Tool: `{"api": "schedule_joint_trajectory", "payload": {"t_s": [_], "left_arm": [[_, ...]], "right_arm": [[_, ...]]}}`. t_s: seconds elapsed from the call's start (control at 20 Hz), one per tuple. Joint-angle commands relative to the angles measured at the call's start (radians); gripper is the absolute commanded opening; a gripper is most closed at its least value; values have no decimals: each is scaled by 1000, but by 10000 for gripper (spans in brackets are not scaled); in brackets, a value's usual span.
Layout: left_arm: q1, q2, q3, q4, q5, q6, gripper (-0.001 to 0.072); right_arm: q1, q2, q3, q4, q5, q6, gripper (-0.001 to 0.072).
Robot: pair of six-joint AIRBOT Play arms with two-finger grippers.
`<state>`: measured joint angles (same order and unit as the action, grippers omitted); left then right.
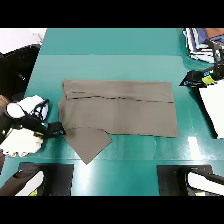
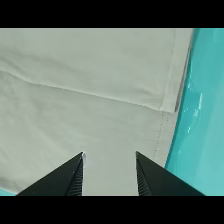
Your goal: Fold the shirts.
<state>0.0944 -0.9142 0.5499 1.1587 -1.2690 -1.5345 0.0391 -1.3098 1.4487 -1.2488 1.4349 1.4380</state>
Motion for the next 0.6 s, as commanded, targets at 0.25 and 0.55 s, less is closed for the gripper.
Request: {"api": "schedule_joint_trajectory", "payload": {"t_s": [0.25, 0.55], "left_arm": [[0, 54, -205, -222, 169, 1, 501], [0, 57, -205, -319, 204, 76, 29]], "right_arm": [[5, 12, 0, 28, 15, 0, 376], [-50, 44, -66, 25, 91, 0, 376]]}}
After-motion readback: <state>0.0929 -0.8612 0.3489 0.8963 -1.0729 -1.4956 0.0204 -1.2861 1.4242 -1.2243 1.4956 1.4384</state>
